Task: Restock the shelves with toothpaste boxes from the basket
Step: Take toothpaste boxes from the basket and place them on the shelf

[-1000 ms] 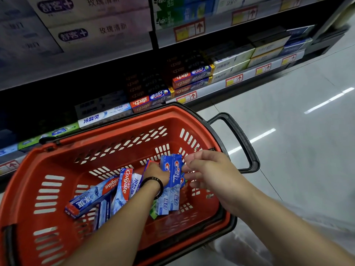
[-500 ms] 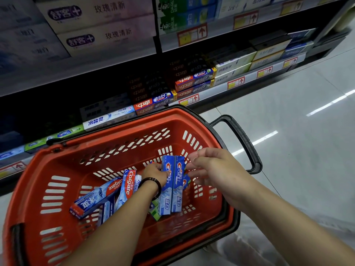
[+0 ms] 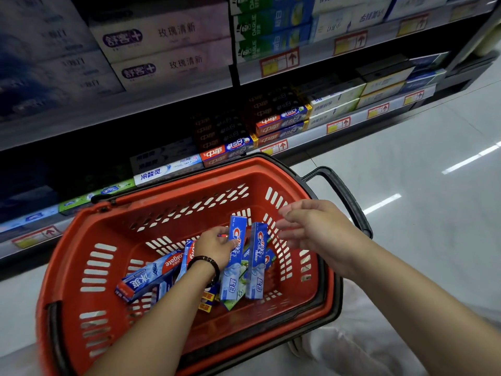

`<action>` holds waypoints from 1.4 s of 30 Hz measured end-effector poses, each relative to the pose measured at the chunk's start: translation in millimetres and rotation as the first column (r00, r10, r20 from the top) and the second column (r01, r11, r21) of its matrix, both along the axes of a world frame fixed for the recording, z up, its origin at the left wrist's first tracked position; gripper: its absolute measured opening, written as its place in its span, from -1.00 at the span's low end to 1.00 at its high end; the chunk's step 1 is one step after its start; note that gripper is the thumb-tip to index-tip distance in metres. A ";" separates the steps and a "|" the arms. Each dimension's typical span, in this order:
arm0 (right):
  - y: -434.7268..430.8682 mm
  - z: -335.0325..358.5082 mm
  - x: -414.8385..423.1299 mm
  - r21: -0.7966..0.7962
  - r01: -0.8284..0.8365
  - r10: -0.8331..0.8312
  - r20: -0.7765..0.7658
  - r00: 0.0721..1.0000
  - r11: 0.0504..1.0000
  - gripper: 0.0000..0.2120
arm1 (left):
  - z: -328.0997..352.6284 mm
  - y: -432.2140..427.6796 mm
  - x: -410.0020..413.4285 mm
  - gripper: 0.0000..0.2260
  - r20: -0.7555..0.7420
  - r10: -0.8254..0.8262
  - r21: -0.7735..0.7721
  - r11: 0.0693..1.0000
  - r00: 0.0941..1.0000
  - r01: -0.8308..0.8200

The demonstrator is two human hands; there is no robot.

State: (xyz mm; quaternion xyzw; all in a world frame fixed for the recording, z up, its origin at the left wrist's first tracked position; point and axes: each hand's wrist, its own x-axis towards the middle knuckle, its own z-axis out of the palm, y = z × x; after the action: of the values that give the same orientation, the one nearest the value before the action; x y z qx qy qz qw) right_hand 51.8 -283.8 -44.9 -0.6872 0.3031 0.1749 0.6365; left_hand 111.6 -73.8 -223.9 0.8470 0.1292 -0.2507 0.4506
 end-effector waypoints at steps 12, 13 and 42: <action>10.4 -2.4 -7.4 -0.022 -0.028 0.028 -0.004 1.000 0.999 -0.88 | 42.8 27.3 -14.4 -0.77 0.051 0.120 -0.132 0.985 0.991 -0.113; 11.2 -3.0 -7.8 -0.026 -0.030 0.030 -0.004 1.000 0.999 -0.88 | 46.7 28.1 -16.0 -0.77 0.056 0.130 -0.146 0.982 0.990 -0.121; 56.9 -43.2 -37.7 0.060 -0.307 0.311 -0.082 0.947 0.950 -0.69 | 167.3 62.9 -52.6 -0.66 0.002 0.467 -0.637 0.682 0.884 -0.358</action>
State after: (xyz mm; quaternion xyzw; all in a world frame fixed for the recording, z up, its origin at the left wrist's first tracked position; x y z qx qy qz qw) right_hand 14.1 -227.0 -88.2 -0.7025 0.2160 0.3104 0.6029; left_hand 58.9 -10.9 -56.6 0.6171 0.1898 -0.0999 0.7571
